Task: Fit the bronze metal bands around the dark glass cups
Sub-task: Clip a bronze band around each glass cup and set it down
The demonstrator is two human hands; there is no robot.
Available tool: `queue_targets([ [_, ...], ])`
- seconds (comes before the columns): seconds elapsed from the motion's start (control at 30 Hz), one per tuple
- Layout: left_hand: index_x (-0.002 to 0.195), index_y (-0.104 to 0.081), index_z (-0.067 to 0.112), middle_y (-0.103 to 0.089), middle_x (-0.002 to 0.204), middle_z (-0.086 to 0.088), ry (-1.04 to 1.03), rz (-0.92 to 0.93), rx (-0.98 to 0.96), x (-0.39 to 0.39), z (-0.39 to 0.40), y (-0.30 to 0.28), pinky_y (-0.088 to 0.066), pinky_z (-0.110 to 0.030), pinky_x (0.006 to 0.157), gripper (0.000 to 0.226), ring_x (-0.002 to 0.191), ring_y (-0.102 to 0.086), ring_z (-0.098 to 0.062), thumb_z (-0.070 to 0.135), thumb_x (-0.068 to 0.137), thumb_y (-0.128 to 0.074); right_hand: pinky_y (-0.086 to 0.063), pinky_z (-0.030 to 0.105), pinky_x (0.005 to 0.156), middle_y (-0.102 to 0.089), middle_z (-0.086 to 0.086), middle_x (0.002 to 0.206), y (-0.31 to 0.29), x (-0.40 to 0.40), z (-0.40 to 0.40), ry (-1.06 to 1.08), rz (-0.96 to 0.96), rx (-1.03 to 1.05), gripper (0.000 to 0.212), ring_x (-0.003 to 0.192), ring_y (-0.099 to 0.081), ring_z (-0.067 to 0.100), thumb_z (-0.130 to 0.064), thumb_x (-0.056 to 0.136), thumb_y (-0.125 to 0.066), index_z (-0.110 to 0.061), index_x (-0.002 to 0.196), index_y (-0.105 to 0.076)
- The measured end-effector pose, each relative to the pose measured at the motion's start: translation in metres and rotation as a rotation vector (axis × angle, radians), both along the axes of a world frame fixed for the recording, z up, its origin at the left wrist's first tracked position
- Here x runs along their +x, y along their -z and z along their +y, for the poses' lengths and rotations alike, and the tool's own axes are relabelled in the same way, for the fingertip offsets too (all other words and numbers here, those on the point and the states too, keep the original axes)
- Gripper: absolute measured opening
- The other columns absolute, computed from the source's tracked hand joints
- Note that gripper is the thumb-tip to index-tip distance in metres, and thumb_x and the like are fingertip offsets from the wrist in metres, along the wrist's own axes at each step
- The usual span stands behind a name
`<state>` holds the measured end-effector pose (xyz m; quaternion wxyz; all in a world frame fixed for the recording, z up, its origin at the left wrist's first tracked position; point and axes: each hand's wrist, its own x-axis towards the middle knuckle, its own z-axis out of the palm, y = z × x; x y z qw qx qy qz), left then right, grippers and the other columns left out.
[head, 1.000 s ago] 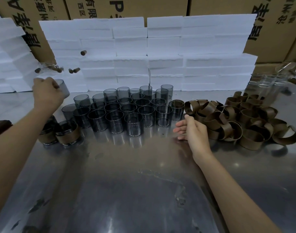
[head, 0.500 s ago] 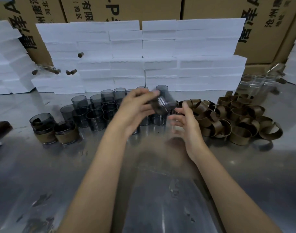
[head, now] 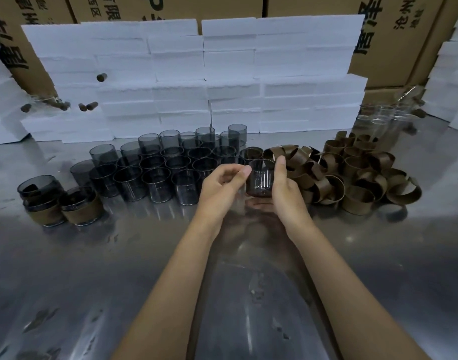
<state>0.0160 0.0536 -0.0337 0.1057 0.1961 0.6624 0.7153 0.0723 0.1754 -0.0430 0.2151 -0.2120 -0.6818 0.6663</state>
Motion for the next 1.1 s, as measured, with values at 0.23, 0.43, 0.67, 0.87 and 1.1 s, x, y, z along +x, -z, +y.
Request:
queue_targets([
  [0.23, 0.099, -0.076, 0.009, -0.077, 0.093, -0.011, -0.091, -0.033, 0.042, 0.006, 0.005, -0.001, -0.059, -0.026, 0.069, 0.016, 0.081, -0.071, -0.017, 0.024, 0.095, -0.072, -0.057, 0.055, 0.088, -0.075, 0.021, 0.098, 0.003, 0.000, 0.002, 0.213, -0.005, 0.337, 0.064, 0.094, -0.072, 0.040, -0.042, 0.112, -0.024, -0.001, 0.108, -0.073],
  [0.43, 0.104, -0.077, 0.018, -0.079, 0.099, -0.001, -0.018, -0.025, -0.057, 0.012, 0.008, -0.004, -0.060, -0.038, 0.092, 0.048, 0.099, -0.074, -0.016, 0.061, 0.082, -0.076, -0.060, 0.051, 0.077, -0.072, 0.000, 0.074, 0.001, 0.004, -0.003, 0.217, 0.169, 0.287, 0.039, 0.075, -0.071, 0.018, -0.055, 0.097, -0.058, -0.018, 0.092, -0.069],
  [0.67, 0.117, -0.074, 0.033, -0.077, 0.108, 0.019, 0.179, -0.062, -0.072, 0.022, 0.016, -0.003, -0.050, -0.004, 0.073, 0.049, 0.100, -0.069, 0.008, 0.071, 0.092, -0.054, -0.053, 0.046, 0.105, -0.075, -0.013, 0.118, -0.005, 0.002, -0.009, -0.127, 0.068, -0.167, 0.078, 0.112, -0.070, 0.008, -0.100, 0.055, -0.055, -0.046, 0.108, -0.075],
  [0.87, 0.129, -0.059, 0.024, -0.069, 0.115, 0.008, 0.083, -0.024, -0.007, 0.018, 0.019, 0.002, -0.051, -0.011, 0.076, 0.050, 0.095, -0.068, 0.008, 0.061, 0.097, -0.051, -0.057, 0.047, 0.099, -0.080, 0.000, 0.102, -0.006, 0.006, -0.011, -0.013, 0.058, -0.006, 0.071, 0.101, -0.075, 0.017, -0.082, 0.091, -0.030, -0.030, 0.101, -0.077],
  [1.1, 0.106, -0.056, 0.016, -0.062, 0.105, 0.003, -0.087, 0.075, 0.012, 0.014, 0.017, 0.001, -0.046, -0.012, 0.079, 0.025, 0.093, -0.058, -0.006, 0.041, 0.102, -0.056, -0.062, 0.033, 0.068, -0.078, 0.007, 0.083, 0.000, 0.002, -0.004, 0.144, 0.121, 0.115, 0.056, 0.074, -0.076, 0.023, -0.048, 0.110, -0.030, -0.015, 0.103, -0.075],
])
